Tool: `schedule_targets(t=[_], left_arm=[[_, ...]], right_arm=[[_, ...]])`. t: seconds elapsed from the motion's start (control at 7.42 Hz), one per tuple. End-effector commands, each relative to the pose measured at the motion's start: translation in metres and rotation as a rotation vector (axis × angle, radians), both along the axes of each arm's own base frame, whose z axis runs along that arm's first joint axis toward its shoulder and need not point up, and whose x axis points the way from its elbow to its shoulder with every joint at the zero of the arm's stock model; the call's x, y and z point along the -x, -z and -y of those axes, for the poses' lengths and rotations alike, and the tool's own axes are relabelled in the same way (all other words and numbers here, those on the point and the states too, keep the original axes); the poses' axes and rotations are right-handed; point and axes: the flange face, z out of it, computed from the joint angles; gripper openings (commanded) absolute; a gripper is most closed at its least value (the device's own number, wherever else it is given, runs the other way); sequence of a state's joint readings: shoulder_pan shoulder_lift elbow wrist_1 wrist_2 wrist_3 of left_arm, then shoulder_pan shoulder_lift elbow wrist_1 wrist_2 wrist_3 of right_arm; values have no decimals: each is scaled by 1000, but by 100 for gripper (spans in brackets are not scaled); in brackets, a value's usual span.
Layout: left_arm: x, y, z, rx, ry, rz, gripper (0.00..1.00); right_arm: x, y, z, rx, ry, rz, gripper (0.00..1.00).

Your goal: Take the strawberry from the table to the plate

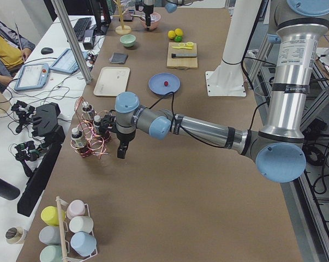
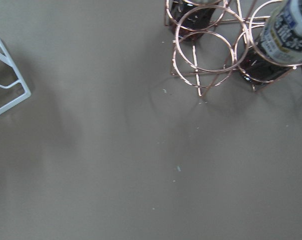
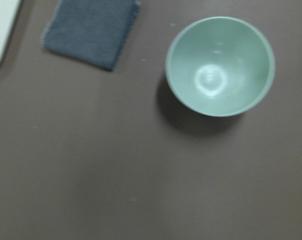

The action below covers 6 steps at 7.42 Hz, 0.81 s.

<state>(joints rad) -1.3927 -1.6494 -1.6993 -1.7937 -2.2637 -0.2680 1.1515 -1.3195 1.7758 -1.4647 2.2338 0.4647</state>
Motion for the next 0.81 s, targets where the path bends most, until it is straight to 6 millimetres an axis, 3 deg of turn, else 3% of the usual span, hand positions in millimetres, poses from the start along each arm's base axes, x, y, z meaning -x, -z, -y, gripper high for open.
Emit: schedule_targets(t=[0.0, 0.13, 0.4, 0.67], left_arm=[[16, -16, -1, -6, -7, 15, 97], [22, -23, -2, -13, -18, 23, 97], [48, -47, -17, -11, -11, 36, 97], [56, -45, -18, -25, 4, 36, 97]], right_arm=[[-147, -115, 2, -13, 43, 17, 100], [-189, -150, 3, -3, 32, 11, 100], [-223, -203, -1, 63, -10, -22, 100], [-233, -212, -9, 59, -11, -31, 100]])
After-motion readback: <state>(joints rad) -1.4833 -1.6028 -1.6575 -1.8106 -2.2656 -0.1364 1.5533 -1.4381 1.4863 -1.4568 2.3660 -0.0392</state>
